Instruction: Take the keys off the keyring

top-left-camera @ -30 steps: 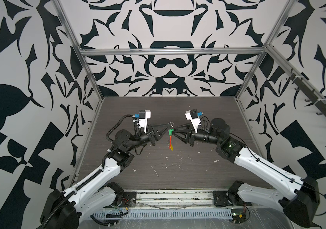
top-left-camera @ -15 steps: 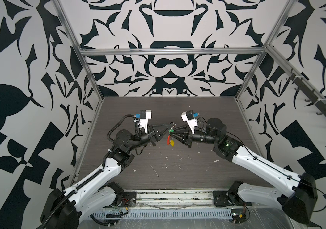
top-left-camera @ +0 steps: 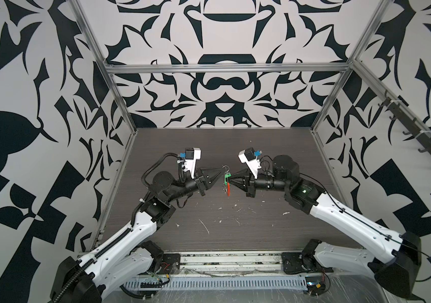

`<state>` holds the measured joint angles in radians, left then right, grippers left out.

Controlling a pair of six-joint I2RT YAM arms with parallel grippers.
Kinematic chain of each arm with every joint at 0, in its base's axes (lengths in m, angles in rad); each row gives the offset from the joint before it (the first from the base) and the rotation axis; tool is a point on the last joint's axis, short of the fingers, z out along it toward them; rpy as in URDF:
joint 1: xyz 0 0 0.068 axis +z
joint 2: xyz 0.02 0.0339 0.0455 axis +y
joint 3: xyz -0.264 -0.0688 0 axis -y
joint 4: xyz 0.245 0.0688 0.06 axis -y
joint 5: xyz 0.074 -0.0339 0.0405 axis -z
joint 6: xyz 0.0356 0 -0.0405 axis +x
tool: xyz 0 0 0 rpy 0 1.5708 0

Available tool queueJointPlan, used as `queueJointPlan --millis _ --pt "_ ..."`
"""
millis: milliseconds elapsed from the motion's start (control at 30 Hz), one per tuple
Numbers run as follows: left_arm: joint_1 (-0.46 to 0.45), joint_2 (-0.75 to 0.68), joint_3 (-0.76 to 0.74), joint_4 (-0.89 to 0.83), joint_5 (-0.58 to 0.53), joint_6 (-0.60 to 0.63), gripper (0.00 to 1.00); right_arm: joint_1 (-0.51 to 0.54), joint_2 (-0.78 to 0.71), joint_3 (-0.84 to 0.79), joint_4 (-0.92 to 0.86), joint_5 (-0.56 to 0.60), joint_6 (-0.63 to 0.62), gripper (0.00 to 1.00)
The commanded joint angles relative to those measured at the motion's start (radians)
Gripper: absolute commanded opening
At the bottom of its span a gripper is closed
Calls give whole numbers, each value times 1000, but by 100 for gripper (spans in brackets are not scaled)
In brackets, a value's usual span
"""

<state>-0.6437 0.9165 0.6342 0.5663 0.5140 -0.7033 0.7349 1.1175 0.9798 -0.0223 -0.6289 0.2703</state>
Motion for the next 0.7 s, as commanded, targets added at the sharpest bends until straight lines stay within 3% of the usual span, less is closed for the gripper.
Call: queueJointPlan --millis 0,667 --pt "-3 -44 51 -98 18 56 0 1 0 92 -111 -42 -56 0" --pt "-3 -87 129 -359 144 189 0 0 59 322 -521 -60 -288 0"
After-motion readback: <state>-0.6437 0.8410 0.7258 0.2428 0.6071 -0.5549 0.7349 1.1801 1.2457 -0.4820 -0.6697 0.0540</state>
